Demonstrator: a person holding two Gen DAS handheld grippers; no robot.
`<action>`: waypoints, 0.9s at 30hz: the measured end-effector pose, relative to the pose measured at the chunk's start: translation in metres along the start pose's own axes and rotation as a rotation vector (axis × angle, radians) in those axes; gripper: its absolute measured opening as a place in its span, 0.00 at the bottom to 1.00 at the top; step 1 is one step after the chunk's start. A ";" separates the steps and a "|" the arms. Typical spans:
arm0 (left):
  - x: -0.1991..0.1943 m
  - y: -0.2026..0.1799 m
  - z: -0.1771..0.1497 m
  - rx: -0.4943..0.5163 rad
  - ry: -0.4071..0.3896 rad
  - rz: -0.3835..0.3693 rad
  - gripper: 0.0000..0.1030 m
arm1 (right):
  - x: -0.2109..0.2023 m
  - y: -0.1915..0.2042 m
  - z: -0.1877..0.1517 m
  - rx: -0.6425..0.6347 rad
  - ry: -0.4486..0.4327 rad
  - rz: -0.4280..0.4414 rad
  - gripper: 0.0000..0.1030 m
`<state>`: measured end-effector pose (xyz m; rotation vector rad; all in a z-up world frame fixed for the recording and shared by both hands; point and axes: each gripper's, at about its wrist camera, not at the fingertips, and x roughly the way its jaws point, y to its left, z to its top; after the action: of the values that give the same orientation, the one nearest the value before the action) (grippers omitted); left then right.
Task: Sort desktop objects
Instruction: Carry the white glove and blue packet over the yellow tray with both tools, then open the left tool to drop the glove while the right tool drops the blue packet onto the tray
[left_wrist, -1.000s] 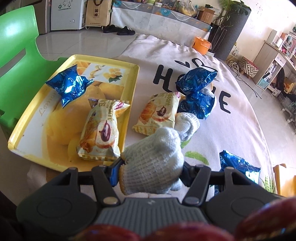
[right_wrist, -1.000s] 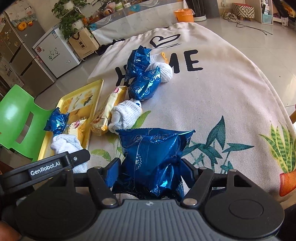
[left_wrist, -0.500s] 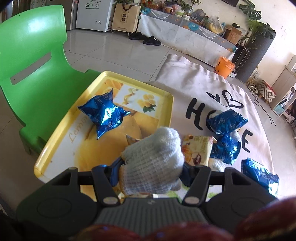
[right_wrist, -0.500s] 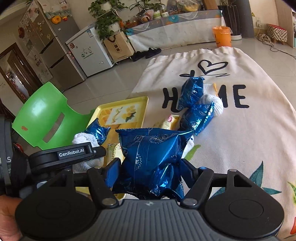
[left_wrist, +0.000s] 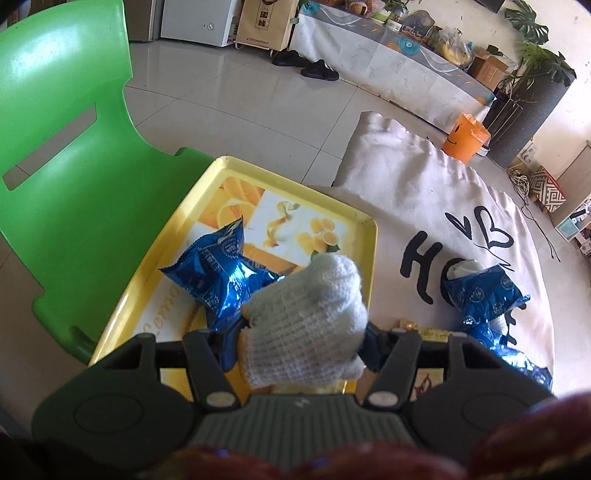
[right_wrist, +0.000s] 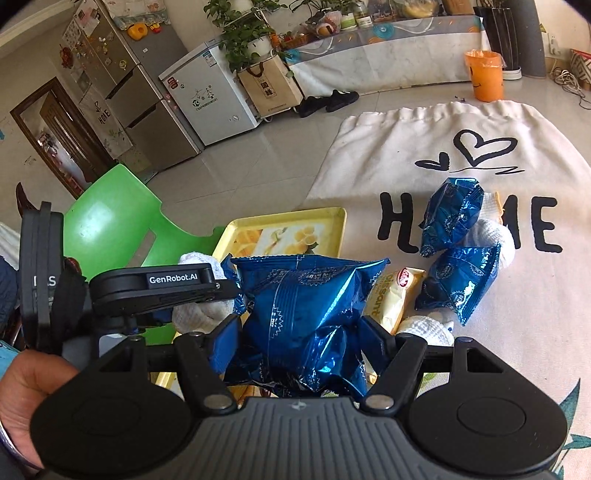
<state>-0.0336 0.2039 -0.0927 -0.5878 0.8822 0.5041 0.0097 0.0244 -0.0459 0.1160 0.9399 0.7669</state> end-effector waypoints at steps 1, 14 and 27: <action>0.004 0.001 0.005 -0.002 0.004 -0.003 0.57 | 0.005 0.001 0.001 -0.001 0.005 0.003 0.67; 0.039 0.018 0.053 -0.058 0.036 -0.041 0.57 | 0.062 0.019 0.018 -0.003 0.063 0.040 0.67; 0.036 0.022 0.076 -0.079 -0.024 0.040 0.82 | 0.097 0.024 0.037 0.066 0.028 0.058 0.77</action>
<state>0.0149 0.2760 -0.0897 -0.6358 0.8558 0.5830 0.0589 0.1124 -0.0801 0.1909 0.9921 0.7927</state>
